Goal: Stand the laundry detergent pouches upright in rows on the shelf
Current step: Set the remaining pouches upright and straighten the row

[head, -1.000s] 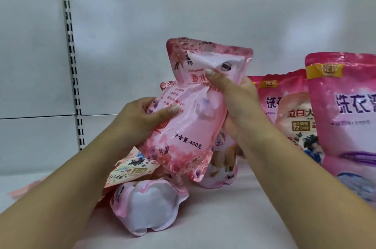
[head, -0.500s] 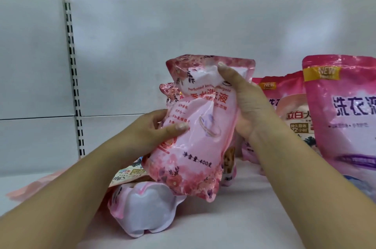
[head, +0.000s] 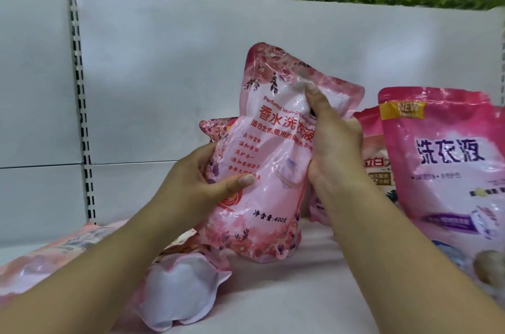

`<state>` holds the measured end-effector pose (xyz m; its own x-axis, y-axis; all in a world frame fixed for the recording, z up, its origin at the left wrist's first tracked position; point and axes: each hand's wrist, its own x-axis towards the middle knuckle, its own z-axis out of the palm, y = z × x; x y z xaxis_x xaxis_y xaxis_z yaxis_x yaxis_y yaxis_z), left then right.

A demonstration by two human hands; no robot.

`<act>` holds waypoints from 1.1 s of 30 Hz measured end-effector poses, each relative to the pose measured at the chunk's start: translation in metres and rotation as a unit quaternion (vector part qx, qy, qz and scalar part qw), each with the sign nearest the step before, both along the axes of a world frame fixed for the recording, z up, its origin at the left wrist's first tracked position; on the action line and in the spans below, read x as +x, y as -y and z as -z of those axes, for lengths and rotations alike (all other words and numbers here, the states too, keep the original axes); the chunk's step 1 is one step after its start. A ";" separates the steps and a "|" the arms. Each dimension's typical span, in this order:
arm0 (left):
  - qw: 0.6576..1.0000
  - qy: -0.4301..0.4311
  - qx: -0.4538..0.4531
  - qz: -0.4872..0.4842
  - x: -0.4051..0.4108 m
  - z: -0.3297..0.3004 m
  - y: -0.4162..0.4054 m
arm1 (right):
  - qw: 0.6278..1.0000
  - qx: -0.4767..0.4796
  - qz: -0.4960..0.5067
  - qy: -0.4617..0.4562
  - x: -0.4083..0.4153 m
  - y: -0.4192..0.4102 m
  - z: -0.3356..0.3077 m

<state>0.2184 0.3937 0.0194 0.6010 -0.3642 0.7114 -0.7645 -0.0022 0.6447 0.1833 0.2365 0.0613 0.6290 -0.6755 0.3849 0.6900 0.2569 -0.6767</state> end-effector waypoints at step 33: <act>0.946 -0.025 0.320 -0.052 -0.004 -0.003 -0.002 | 0.921 -0.326 0.033 -0.212 -0.027 0.000 0.060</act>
<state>0.2148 0.3954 0.0221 0.6842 -0.6478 0.3350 -0.7071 -0.4768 0.5222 0.1567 0.2363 0.0017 0.7818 -0.4306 0.4511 0.3270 -0.3328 -0.8845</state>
